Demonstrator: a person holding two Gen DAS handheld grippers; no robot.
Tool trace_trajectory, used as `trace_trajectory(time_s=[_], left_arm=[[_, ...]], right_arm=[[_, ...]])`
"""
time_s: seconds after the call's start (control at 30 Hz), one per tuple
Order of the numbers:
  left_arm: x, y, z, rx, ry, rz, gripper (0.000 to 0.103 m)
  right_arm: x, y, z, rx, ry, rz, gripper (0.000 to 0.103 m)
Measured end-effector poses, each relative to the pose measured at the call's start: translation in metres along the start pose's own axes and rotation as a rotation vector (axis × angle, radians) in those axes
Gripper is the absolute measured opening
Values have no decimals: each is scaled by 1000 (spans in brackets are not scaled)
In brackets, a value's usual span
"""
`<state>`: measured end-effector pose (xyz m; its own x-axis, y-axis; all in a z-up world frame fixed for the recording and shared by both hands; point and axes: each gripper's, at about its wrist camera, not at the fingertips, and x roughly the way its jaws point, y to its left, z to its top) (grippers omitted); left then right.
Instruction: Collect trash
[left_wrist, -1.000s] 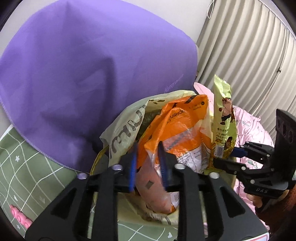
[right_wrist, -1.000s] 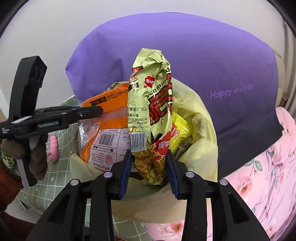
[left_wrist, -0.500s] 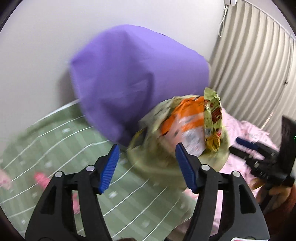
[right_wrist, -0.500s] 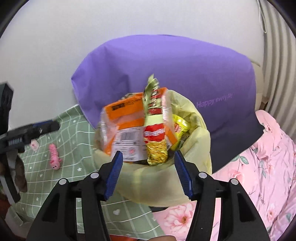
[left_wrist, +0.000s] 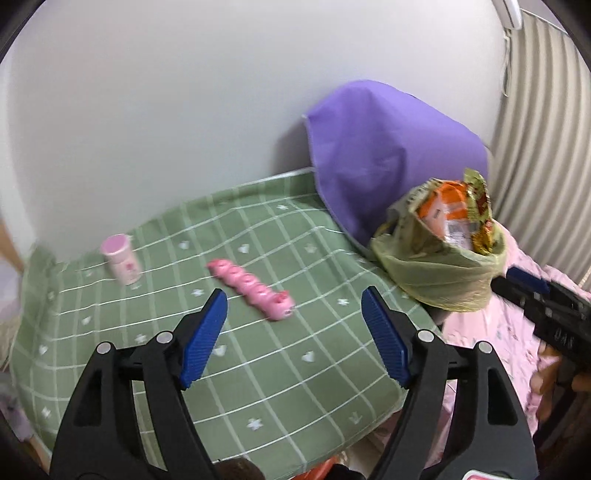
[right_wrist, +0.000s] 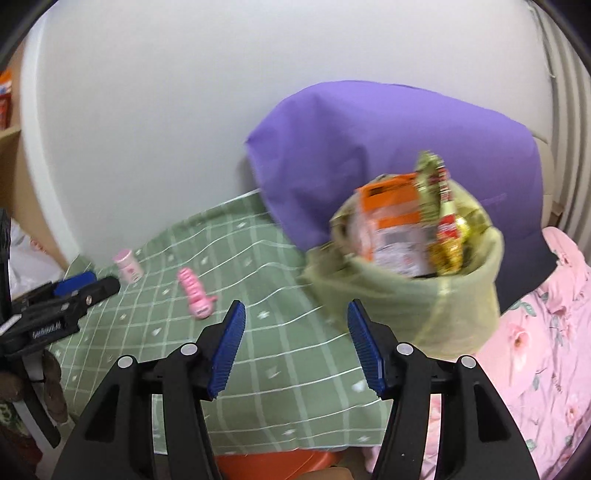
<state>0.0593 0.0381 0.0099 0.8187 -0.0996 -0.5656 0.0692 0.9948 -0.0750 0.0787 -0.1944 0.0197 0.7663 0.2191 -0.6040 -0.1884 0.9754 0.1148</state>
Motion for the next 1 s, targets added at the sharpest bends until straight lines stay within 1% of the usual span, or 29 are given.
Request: trace_trajectory(time_s=[0.07, 0.17, 0.43, 0.73, 1.0], left_arm=[[-6, 4, -3, -16, -11, 15, 71], [-15, 6, -9, 0, -30, 57, 71], [-32, 14, -15, -18, -43, 129, 71], [-33, 14, -16, -7, -45, 117, 71], [-36, 13, -15, 5, -63, 118, 71]], right_arm=[[2, 11, -5, -24, 7, 11, 55], [2, 27, -10, -55, 6, 21, 54], [3, 46, -14, -78, -10, 30, 55], [0, 47, -11, -67, -33, 29, 55], [-3, 45, -9, -63, -53, 30, 55]])
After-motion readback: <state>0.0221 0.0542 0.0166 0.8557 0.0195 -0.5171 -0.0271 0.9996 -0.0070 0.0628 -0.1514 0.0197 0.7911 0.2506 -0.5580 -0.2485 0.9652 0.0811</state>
